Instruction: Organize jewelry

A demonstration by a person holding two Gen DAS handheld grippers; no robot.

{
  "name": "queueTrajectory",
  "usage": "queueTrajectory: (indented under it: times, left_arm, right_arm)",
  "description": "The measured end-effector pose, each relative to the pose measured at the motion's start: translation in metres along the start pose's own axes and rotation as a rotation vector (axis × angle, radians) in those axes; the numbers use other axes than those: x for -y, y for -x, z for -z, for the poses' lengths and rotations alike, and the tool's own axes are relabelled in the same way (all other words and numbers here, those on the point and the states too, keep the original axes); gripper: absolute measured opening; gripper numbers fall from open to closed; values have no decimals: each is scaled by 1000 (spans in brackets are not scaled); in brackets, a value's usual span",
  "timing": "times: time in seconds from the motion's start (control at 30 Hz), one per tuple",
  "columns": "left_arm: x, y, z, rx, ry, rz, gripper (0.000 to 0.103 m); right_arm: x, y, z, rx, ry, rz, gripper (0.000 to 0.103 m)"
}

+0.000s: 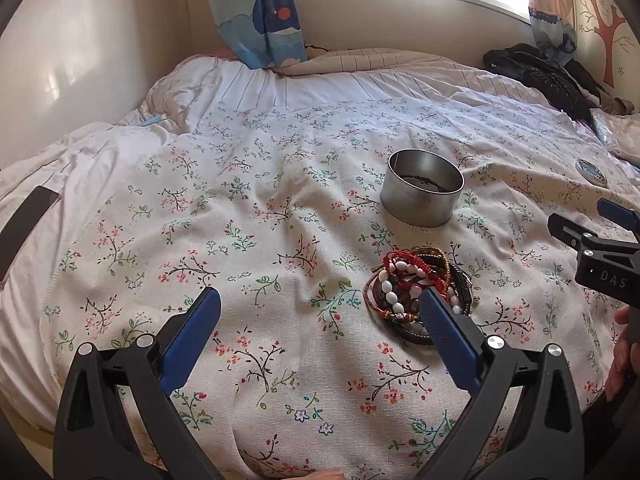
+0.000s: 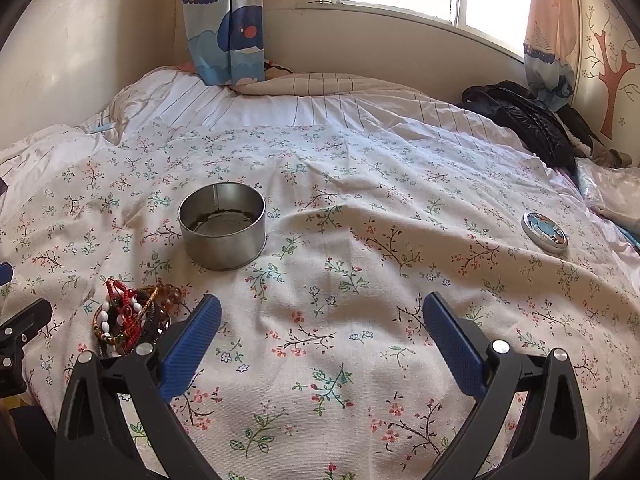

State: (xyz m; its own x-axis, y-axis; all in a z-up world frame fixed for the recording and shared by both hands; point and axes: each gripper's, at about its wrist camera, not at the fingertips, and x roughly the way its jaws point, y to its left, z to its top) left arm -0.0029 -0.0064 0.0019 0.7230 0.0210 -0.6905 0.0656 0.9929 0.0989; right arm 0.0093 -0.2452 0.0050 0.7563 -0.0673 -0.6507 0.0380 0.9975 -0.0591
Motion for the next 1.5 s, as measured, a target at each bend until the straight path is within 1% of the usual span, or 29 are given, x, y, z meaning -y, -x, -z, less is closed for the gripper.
queueTrajectory:
  times: [0.33, 0.83, 1.5]
  left_arm:
    - [3, 0, 1, -6, -16, -14, 96]
    - [3, 0, 1, -10, -17, -14, 96]
    - [2, 0, 1, -10, -17, -13, 96]
  right_arm:
    - [11, 1, 0, 8, -54, -27, 97]
    - [6, -2, 0, -1, -34, -21, 97]
    - [6, -2, 0, -1, -40, -33, 97]
